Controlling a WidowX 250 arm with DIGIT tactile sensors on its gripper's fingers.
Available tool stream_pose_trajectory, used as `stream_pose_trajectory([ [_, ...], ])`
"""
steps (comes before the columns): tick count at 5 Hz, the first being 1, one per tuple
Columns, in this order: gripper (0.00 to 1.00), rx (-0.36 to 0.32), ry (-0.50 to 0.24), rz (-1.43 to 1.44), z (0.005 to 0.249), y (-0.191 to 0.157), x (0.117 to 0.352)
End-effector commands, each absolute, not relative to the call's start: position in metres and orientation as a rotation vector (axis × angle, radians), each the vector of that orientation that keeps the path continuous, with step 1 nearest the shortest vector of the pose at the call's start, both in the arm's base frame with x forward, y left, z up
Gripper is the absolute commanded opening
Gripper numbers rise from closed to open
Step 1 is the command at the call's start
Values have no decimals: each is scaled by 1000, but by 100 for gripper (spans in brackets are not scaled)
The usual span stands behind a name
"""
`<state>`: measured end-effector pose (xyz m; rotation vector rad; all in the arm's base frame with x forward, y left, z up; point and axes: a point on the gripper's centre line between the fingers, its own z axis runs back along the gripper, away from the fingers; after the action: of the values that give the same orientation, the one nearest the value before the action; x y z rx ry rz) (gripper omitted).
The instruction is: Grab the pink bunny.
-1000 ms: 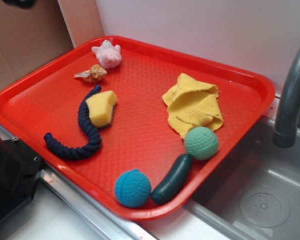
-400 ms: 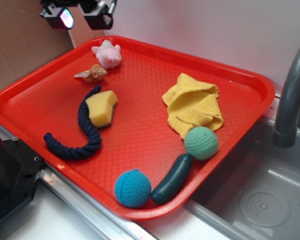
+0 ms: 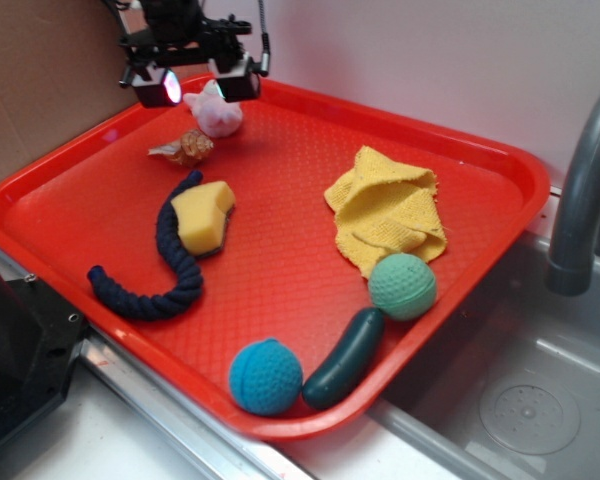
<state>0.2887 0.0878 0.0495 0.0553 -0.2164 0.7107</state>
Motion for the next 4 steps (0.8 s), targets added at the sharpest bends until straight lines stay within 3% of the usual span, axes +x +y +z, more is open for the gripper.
stream_pose_trajectory([
  [1, 100, 117, -236, 700, 40, 111, 319],
  [2, 92, 153, -206, 694, 36, 112, 312],
  [3, 0, 136, -149, 660, 27, 116, 304],
  [4, 0, 136, -56, 570, 33, 117, 290],
])
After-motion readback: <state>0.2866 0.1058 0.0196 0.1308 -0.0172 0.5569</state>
